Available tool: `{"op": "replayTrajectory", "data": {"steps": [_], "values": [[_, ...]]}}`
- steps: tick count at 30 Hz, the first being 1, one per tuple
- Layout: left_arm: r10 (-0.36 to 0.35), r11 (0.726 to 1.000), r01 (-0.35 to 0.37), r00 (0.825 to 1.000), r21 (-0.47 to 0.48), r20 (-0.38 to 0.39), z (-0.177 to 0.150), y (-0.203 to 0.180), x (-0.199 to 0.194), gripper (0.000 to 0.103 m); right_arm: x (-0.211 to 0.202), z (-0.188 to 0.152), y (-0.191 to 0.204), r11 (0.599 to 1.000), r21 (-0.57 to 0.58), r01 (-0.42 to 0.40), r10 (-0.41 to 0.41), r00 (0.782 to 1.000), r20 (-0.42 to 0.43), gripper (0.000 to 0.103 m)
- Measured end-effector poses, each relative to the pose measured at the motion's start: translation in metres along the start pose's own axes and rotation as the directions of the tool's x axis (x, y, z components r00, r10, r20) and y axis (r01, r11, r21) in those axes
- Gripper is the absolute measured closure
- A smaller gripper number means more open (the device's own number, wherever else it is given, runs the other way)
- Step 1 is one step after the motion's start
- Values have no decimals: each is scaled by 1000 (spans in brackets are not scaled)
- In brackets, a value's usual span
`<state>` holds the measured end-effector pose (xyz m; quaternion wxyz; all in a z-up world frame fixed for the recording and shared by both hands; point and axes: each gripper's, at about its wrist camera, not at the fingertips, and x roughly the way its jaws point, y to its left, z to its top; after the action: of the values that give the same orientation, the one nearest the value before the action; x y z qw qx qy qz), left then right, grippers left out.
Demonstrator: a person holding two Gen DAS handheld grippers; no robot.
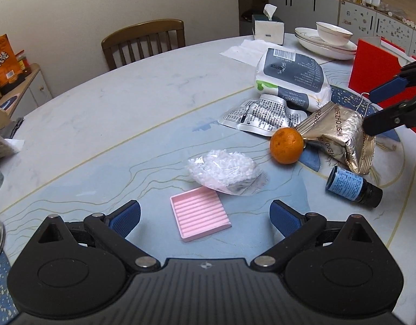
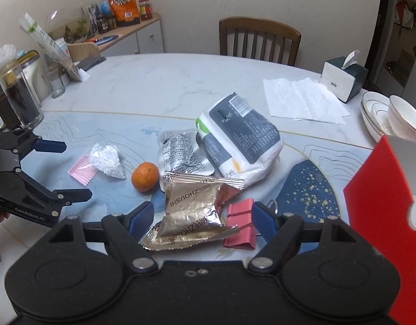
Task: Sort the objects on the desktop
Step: 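Move both open tools back over the cluttered table, then grasp the pink soap dish with the left tool while the right tool grasps the gold foil bag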
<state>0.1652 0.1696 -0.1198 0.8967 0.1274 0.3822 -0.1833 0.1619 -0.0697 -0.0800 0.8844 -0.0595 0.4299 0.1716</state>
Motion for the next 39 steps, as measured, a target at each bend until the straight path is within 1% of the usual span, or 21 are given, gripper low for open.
{"op": "replayTrajectory", "data": {"steps": [3,7,10,12,16,22,25,27,36,39], "values": [[-9,1000,9,1000,6,-7,-1,3,6,1,10,3,3,1000,-14,1,-1,1000,-26,24],[-19,1000,19,1000,-9,-16,-5,10,10,3,18,5,6,1000,-23,-3,2,999,-48,24],[-19,1000,19,1000,-18,-5,-7,12,10,4,22,6,9,999,-32,-4,2,998,-61,24],[-34,999,34,999,-31,-1,-7,14,10,8,25,6,9,999,-36,-4,1,998,-69,25],[-48,997,48,999,-54,4,-8,16,10,12,32,6,9,999,-36,2,-6,996,-90,26],[-38,997,38,999,-64,12,-8,15,9,16,40,6,11,999,-50,7,-12,994,-112,26],[-27,997,29,999,-75,16,-7,17,9,23,44,6,13,998,-67,11,-18,993,-118,26],[-23,996,24,1000,-80,19,-6,18,8,33,46,6,14,997,-78,11,-20,992,-122,26],[-8,996,10,1000,-91,22,-8,14,3,53,52,6,18,996,-90,-14,1,990,-142,27],[-7,996,9,1000,-94,25,-8,12,1,60,53,7,18,995,-97,-20,6,989,-145,29]]}}
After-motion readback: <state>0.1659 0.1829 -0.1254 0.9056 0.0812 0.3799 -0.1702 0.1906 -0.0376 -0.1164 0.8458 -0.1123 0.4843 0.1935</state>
